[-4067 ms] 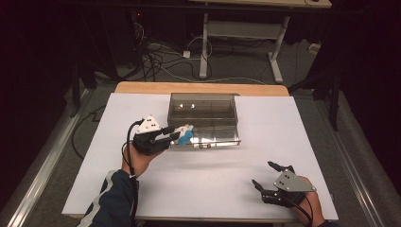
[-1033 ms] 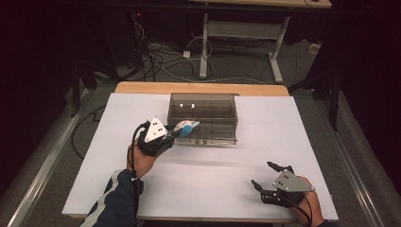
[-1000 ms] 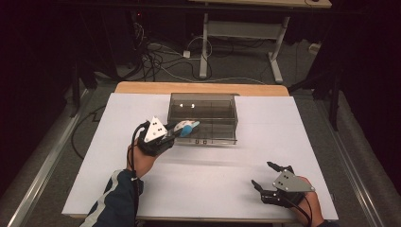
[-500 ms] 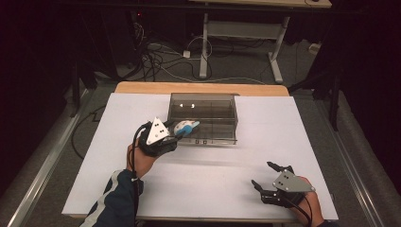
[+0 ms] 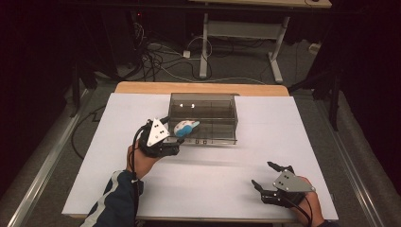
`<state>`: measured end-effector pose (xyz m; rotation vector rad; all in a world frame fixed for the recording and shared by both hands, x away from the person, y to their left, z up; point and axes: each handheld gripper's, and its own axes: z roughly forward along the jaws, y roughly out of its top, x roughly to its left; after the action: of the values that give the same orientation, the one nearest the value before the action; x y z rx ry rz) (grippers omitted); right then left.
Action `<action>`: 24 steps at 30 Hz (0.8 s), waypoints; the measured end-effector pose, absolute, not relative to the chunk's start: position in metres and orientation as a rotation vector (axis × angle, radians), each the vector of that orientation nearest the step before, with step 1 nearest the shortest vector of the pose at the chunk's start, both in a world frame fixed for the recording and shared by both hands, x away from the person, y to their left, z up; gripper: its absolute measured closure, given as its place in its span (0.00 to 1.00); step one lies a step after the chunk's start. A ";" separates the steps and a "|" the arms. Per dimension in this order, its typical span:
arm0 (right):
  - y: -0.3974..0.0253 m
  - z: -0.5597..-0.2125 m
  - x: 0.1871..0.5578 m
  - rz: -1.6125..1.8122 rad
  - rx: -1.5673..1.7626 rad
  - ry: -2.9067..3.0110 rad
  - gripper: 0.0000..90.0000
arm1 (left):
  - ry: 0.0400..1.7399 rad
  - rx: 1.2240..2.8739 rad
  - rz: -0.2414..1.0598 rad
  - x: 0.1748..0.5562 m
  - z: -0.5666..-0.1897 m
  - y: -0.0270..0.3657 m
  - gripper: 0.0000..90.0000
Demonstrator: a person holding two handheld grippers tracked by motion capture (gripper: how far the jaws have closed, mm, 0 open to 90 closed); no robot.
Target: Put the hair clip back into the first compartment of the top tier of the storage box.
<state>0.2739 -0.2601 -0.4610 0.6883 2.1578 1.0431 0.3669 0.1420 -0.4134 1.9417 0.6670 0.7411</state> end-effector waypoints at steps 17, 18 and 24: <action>-0.261 -0.459 0.273 1.049 0.689 2.146 0.25 | 0.564 2.006 0.757 0.355 -0.416 0.127 0.17; -0.261 -0.459 0.273 1.052 0.690 2.144 0.25 | 0.558 2.013 0.764 0.354 -0.416 0.125 0.17; -0.260 -0.459 0.273 1.051 0.686 2.145 0.25 | 0.524 2.019 0.788 0.348 -0.414 0.122 0.18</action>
<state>0.2726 -0.2598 -0.4590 0.6861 2.1455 1.0511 0.3477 0.1224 -0.4138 2.0185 0.5243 0.7879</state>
